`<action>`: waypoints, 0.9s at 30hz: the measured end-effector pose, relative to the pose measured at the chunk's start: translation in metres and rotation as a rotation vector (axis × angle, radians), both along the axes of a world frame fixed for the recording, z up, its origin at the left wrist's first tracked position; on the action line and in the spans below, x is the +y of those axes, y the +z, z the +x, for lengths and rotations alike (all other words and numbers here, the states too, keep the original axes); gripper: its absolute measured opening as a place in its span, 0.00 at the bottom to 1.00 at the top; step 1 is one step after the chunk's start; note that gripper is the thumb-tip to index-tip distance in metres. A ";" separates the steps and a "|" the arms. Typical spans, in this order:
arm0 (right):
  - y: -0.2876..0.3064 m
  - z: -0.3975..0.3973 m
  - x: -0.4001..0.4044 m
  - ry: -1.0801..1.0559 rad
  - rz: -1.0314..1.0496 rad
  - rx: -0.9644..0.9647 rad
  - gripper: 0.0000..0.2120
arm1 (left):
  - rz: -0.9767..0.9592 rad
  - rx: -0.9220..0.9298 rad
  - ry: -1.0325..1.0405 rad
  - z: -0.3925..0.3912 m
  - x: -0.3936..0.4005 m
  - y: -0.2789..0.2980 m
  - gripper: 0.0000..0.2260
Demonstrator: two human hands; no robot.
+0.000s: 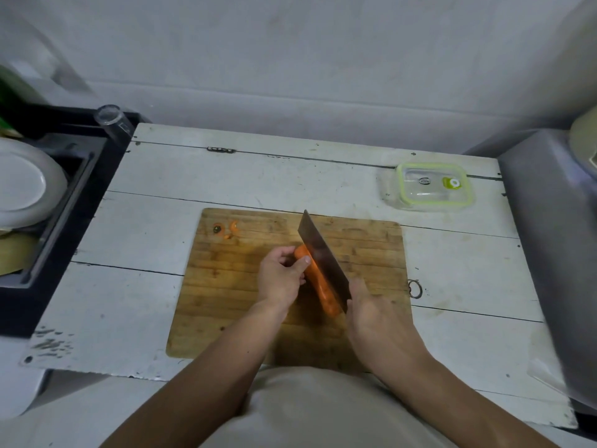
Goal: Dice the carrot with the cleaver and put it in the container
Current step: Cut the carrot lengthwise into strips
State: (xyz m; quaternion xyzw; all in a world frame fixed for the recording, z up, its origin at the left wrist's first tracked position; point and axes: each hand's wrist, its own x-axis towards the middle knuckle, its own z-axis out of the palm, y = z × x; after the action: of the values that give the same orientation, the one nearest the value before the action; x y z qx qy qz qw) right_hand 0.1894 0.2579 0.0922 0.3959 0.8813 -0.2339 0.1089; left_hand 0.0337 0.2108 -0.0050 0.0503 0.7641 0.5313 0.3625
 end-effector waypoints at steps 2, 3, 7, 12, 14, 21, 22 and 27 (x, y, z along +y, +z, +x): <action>0.003 -0.005 0.001 -0.002 0.001 -0.026 0.06 | 0.006 -0.001 -0.012 0.000 0.000 0.000 0.12; 0.005 -0.008 0.002 -0.003 -0.002 -0.039 0.06 | 0.010 0.000 -0.023 -0.001 0.000 -0.001 0.12; 0.024 -0.023 0.010 0.023 -0.022 -0.072 0.11 | -0.005 0.041 -0.089 -0.006 -0.001 -0.002 0.10; 0.034 -0.039 0.019 0.055 -0.022 -0.151 0.15 | 0.006 0.065 -0.157 -0.011 0.004 -0.001 0.09; 0.032 -0.043 0.024 0.045 -0.059 -0.179 0.18 | 0.002 0.087 -0.184 -0.012 0.003 -0.003 0.08; 0.022 -0.041 0.016 0.097 0.082 -0.140 0.13 | 0.023 0.107 -0.264 -0.019 -0.002 -0.008 0.05; 0.021 -0.039 0.014 0.097 0.093 -0.123 0.13 | 0.026 0.116 -0.273 -0.019 -0.002 -0.009 0.05; 0.009 -0.024 0.006 0.134 0.108 -0.098 0.19 | -0.005 0.203 -0.287 -0.015 0.000 -0.018 0.04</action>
State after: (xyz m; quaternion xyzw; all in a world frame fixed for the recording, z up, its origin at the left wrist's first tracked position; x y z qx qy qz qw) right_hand 0.1656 0.2642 0.1013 0.3524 0.9107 -0.1586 0.1455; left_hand 0.0187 0.2113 -0.0231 0.2112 0.7831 0.4643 0.3558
